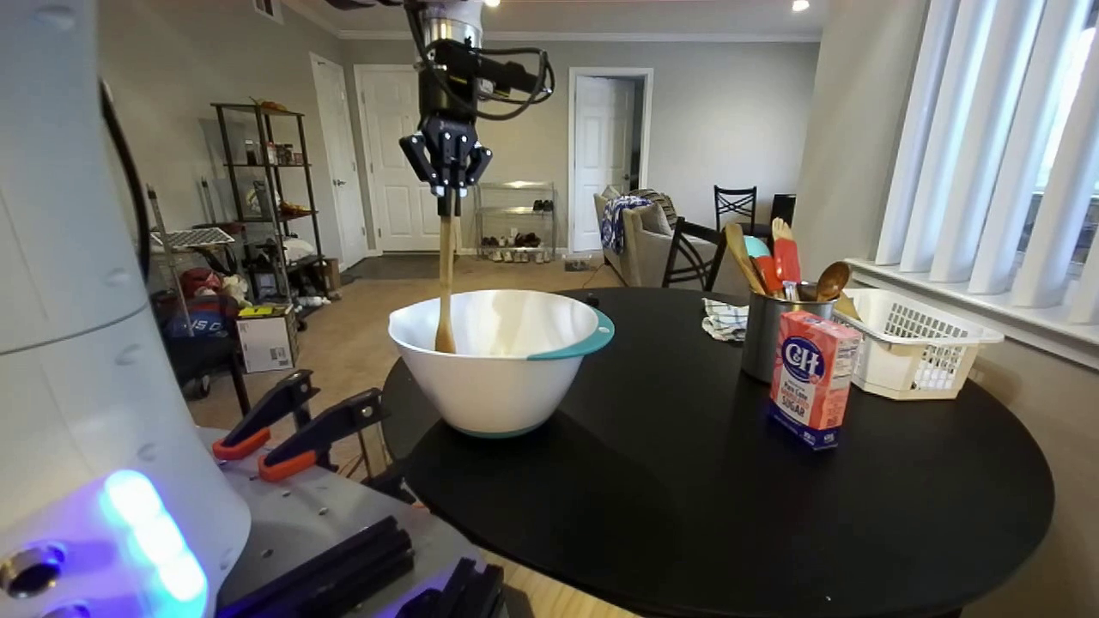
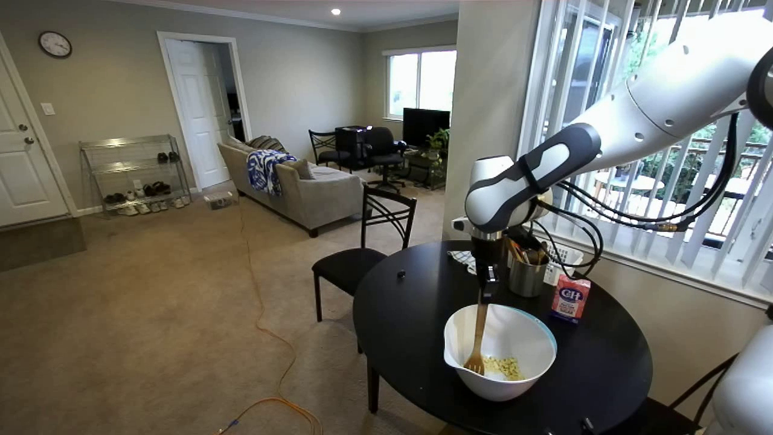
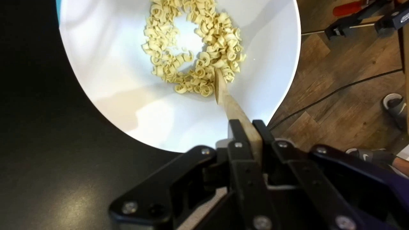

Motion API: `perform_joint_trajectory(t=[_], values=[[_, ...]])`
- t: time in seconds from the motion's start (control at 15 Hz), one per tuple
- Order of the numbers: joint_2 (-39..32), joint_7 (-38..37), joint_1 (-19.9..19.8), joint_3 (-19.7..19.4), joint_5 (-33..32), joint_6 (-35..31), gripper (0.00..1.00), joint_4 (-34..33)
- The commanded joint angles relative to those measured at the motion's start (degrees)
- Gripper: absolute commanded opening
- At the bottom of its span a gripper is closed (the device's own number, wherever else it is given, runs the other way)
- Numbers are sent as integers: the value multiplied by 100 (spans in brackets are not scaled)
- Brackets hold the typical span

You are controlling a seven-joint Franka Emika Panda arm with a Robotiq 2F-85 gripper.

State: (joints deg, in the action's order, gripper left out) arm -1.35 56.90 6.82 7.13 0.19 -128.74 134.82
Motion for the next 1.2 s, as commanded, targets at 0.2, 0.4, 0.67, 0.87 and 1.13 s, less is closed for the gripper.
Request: perform_joint_trajectory(t=[0.2, 0.4, 0.67, 0.87, 1.13], values=[[-52, -166, 32, 30, -748, -338, 3, -152], [-120, -284, 12, 5, -1139, -481, 3, -168], [-372, -396, -9, -34, -1363, -688, 3, -215], [-604, -615, -8, -75, -1660, -826, 3, -332], [-695, -928, -40, -145, -1926, -821, 3, -468]])
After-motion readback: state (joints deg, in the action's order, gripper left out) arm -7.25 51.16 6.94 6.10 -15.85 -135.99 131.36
